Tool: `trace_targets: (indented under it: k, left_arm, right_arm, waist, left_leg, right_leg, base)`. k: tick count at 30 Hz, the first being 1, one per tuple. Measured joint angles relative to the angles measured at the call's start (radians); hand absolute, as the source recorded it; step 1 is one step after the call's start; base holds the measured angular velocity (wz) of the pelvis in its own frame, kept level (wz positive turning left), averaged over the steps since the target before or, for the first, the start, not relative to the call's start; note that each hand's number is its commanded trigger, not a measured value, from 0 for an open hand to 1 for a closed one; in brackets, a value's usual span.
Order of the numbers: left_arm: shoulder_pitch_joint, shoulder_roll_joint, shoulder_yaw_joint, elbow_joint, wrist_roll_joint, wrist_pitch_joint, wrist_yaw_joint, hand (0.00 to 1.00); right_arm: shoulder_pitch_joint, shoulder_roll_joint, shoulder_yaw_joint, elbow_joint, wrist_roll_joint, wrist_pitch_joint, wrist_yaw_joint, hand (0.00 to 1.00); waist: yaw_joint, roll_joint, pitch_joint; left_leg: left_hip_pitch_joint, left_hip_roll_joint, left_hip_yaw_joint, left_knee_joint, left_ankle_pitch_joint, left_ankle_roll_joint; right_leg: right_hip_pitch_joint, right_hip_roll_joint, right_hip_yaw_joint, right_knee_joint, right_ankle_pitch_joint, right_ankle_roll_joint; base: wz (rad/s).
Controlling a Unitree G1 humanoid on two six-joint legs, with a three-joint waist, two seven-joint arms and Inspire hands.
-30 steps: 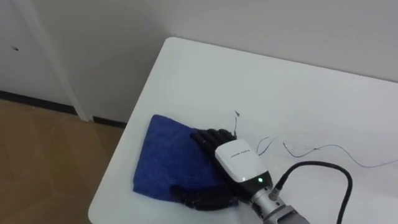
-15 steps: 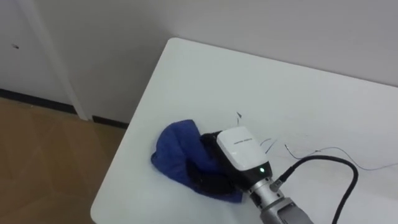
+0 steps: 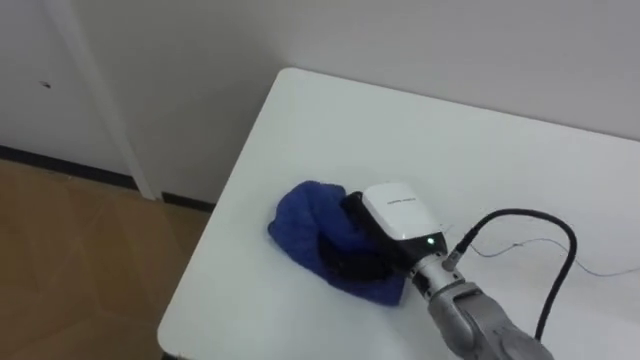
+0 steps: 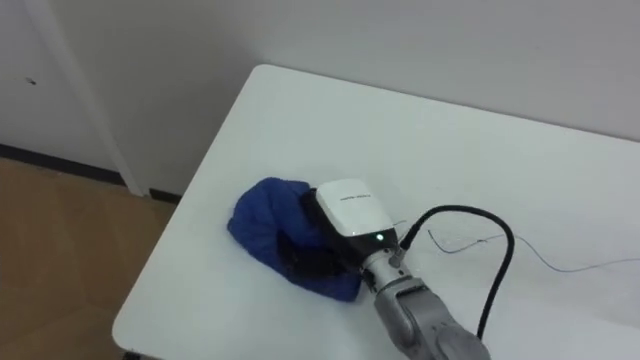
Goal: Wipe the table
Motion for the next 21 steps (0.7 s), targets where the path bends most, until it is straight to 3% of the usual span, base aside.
trace_targets:
  k: [6,10,12,15,21]
  left_arm:
    - [0.076,0.029,0.047,0.002,0.061,0.039,0.000,0.00]
    - [0.112,0.027,0.096,0.001,0.101,0.066,-0.005,0.00]
    - [0.114,0.028,0.120,-0.007,0.100,0.073,-0.006,0.00]
    - [0.117,0.029,0.150,-0.045,0.111,0.077,-0.006,0.00]
    - [0.095,0.022,0.150,-0.068,0.118,0.098,-0.004,0.00]
  right_arm:
    - [0.030,-0.004,-0.234,0.199,0.098,-0.002,-0.099,1.00]
    - [0.037,-0.011,-0.369,0.333,0.137,-0.002,-0.166,1.00]
    - [0.039,-0.024,-0.408,0.379,0.144,-0.002,-0.179,1.00]
    - [0.064,-0.041,-0.464,0.431,0.162,-0.001,-0.208,1.00]
    - [0.084,-0.055,-0.481,0.439,0.163,0.023,-0.232,1.00]
  waist:
    - [-0.027,-0.002,-0.0023]
    - [-0.063,0.000,-0.0079]
    - [-0.070,-0.004,-0.0181]
    - [-0.089,-0.014,-0.0256]
    - [-0.099,-0.014,-0.0277]
  left_leg:
    - [0.015,-0.028,-0.040,0.006,0.003,0.015]
    - [0.027,-0.044,-0.052,0.018,0.001,0.031]
    - [0.027,-0.049,-0.054,0.021,0.001,0.034]
    - [0.031,-0.058,-0.073,0.025,0.002,0.038]
    - [0.043,-0.059,-0.074,0.025,-0.001,0.042]
  right_leg:
    - [0.039,-0.027,-0.034,-0.001,-0.015,0.017]
    - [0.062,-0.048,-0.060,0.002,-0.024,0.031]
    - [0.065,-0.052,-0.060,0.004,-0.026,0.034]
    - [0.079,-0.058,-0.067,0.003,-0.028,0.039]
    - [0.096,-0.059,-0.070,0.007,-0.029,0.040]
  base:
    - [0.25]
    - [0.18]
    - [0.11]
    - [0.16]
    - [0.01]
